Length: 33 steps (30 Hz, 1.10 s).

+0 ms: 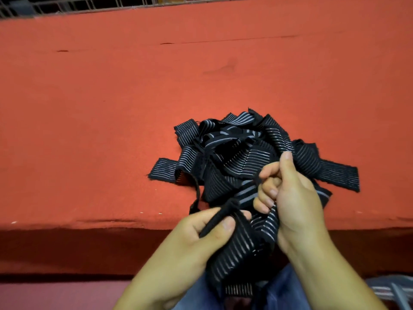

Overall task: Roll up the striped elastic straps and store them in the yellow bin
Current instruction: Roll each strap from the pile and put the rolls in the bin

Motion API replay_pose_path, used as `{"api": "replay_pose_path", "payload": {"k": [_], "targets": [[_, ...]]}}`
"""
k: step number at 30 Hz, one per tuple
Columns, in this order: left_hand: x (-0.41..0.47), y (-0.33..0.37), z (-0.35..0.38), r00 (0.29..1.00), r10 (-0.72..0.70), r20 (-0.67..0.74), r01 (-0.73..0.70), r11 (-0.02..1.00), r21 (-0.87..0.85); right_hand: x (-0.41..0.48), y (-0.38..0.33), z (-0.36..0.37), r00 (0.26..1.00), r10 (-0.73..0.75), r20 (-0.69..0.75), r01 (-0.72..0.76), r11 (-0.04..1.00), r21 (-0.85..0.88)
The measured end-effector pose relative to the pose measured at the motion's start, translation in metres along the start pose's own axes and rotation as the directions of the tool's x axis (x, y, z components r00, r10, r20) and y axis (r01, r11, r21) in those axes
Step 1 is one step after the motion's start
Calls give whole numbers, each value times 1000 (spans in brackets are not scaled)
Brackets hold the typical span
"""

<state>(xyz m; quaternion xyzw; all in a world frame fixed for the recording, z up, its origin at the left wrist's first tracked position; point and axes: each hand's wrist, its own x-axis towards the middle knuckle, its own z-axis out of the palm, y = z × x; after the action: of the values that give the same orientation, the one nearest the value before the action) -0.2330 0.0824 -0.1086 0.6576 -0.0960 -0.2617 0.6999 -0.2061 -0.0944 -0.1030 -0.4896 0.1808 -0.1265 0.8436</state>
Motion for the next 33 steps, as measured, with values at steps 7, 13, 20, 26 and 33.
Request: {"api": "replay_pose_path", "payload": {"k": [7, 13, 20, 26, 33], "targets": [[-18, -22, 31, 1000, 25, -18, -24, 999, 25, -32, 2, 4, 974, -218, -53, 213, 973, -94], [-37, -28, 43, 994, 69, -87, -71, 997, -27, -57, 16, -5, 951, -294, -98, 263, 933, -247], [-64, -37, 60, 999, 22, -33, -25, 994, -106, -88, 22, -23, 917, -388, -99, 341, 886, -314], [-86, -40, 66, 1000, 3, -23, -9, 969, -247, -109, 35, -34, 907, -408, -106, 334, 848, -411], [-111, -46, 68, 998, 41, -54, -53, 967, -248, -144, 41, -47, 880, -472, -46, 381, 761, -526]]}}
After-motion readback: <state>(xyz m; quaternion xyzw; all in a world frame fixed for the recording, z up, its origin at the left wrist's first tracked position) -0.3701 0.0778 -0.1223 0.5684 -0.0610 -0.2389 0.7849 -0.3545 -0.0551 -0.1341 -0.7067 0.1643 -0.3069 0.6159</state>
